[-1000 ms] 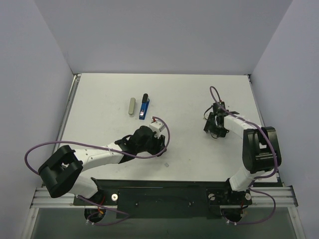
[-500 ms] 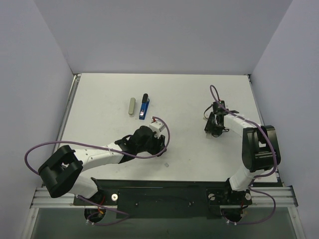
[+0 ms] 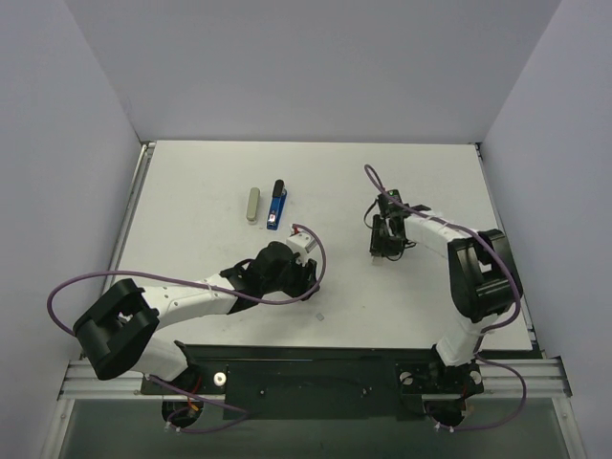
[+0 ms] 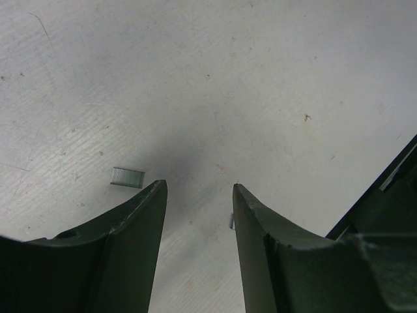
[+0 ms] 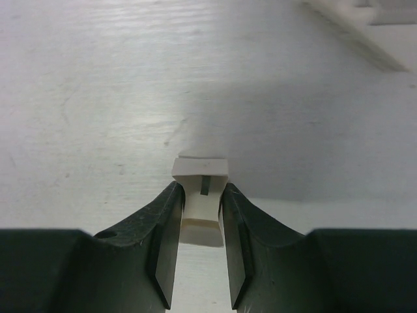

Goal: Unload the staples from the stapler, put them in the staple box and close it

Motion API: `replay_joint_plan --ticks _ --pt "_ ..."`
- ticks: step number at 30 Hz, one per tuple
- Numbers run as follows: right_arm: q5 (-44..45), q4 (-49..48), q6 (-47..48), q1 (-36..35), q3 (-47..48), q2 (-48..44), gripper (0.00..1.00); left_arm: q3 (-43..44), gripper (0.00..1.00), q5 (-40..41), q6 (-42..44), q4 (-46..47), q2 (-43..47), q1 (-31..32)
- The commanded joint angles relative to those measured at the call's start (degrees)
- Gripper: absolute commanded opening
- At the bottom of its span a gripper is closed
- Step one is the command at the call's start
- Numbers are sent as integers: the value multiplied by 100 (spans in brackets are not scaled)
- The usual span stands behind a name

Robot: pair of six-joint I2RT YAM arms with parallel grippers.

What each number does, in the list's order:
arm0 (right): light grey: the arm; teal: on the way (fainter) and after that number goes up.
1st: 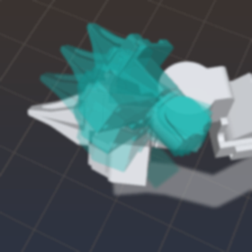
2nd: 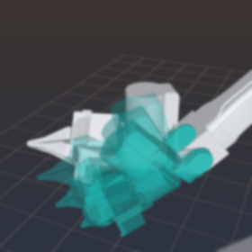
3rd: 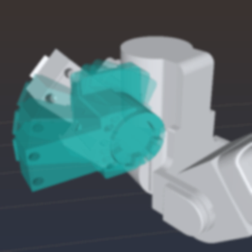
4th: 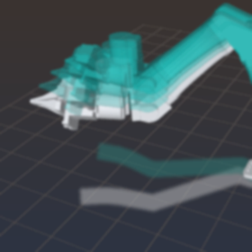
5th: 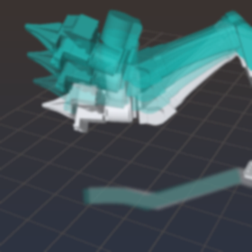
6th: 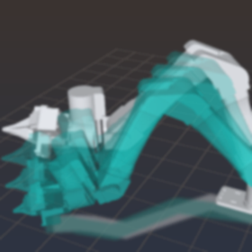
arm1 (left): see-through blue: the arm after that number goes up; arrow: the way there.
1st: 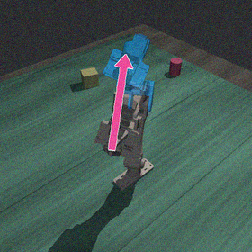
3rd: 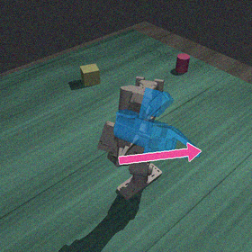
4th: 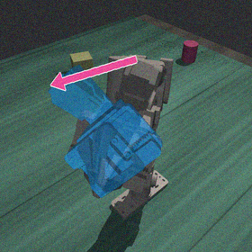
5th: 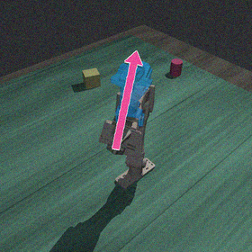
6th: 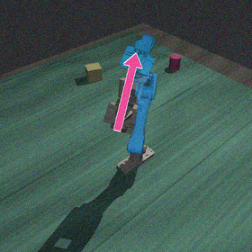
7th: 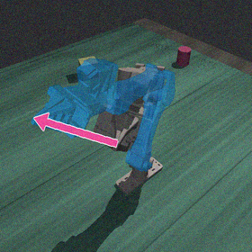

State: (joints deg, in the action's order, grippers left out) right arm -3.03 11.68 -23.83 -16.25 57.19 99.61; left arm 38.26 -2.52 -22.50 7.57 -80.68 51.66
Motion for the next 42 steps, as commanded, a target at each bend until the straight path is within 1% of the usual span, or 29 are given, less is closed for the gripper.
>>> replay_joint_plan --ticks 1,9,12,14,19,27,29,33,37,42 --pt "-66 598 633 -588 345 278 26 85 55 -46 -26 245 0 11" --pt "-655 791 1512 -1406 512 454 27 120 55 120 44 104 70 2" --pt "-620 1028 1768 -1897 548 498 28 112 55 200 123 17 175 2" --pt "-489 1134 1900 -2170 513 463 29 85 55 445 167 -36 289 2" --pt "-462 1275 1839 -2637 337 -2 33 -38 55 797 237 -89 589 2" --pt "-313 1319 1672 -2699 108 -846 46 -459 55 947 255 218 1432 2" --pt "-251 1319 1645 -2708 73 -1022 48 -573 56 982 255 306 1661 2" --pt "-400 1302 1619 -2760 117 -1286 49 -732 56 1140 255 368 2030 2" --pt "-550 1187 1610 -2796 318 -1164 49 -864 56 1701 185 280 2521 2" --pt "-778 994 1584 -2875 697 -708 49 -1232 56 2352 27 332 3155 2"
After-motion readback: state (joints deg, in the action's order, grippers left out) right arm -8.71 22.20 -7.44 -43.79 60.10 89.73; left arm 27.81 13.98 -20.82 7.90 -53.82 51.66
